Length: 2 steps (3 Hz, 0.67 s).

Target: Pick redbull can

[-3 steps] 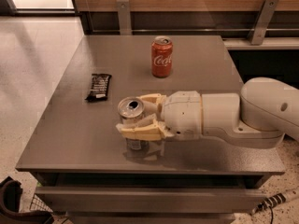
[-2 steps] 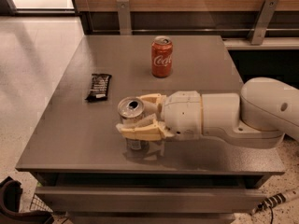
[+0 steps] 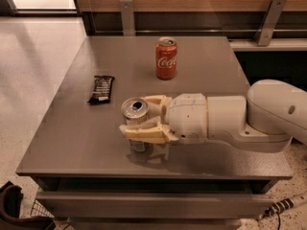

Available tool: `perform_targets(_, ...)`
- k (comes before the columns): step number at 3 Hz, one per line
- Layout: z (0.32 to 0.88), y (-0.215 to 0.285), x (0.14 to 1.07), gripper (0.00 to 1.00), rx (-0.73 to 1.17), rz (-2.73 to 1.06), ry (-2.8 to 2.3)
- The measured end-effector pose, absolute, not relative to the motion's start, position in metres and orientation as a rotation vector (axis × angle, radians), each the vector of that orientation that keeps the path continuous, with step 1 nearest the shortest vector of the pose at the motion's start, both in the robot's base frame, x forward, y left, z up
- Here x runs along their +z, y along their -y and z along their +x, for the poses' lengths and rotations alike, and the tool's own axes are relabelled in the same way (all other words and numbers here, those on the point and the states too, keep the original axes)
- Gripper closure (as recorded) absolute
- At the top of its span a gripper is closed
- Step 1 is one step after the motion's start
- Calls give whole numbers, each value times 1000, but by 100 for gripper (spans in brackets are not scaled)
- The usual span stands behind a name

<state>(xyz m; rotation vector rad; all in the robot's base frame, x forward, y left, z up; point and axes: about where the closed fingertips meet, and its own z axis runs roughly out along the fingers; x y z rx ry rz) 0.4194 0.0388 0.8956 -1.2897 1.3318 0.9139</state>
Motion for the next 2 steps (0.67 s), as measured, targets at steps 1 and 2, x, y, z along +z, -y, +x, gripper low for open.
perform_targets(1, 419, -39, 896, 8, 914, -1290, -1332)
perform_targets(2, 419, -41, 897, 0, 914, -1294, -1329)
